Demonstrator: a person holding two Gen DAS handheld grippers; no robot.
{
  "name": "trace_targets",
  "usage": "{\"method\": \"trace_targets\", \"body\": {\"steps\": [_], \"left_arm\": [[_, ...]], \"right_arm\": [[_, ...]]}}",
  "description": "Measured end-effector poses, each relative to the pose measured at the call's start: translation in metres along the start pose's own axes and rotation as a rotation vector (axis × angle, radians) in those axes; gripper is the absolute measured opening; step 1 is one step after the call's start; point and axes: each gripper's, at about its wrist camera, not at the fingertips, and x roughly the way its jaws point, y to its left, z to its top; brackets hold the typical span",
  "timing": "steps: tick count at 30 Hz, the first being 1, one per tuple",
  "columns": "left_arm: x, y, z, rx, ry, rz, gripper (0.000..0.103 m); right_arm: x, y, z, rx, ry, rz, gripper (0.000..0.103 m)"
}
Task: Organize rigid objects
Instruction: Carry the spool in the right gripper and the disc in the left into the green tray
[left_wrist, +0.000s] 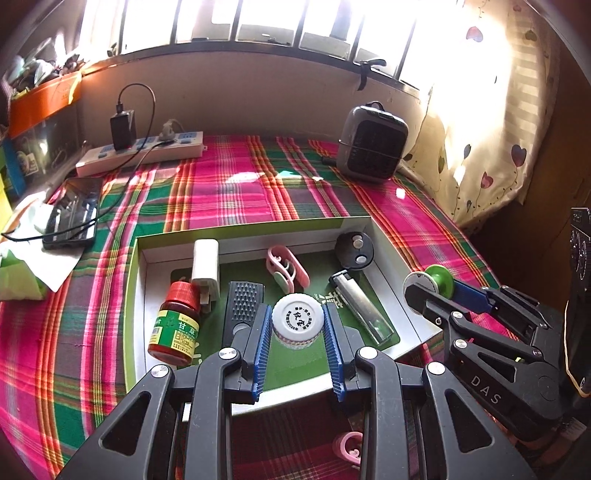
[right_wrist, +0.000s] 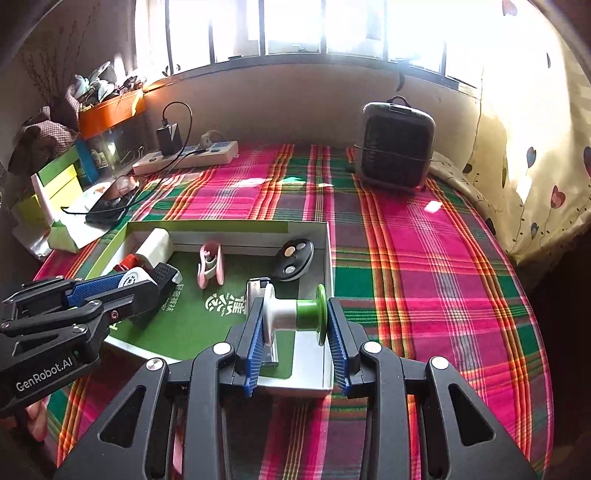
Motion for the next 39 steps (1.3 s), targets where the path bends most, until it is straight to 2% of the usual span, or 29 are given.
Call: {"method": "trace_targets", "body": {"steps": [15, 39], "left_arm": [[0.033, 0.005, 0.007, 0.002, 0.041, -0.006, 0.027], [0.045, 0.001, 0.005, 0.027, 0.060, 0.001, 0.027]], "right_arm": [[0.036, 0.003, 0.006, -0.032, 0.046, 0.039, 0.033], [0.042, 0.001, 0.005, -0.010, 0.031, 0.093, 0.033]]}}
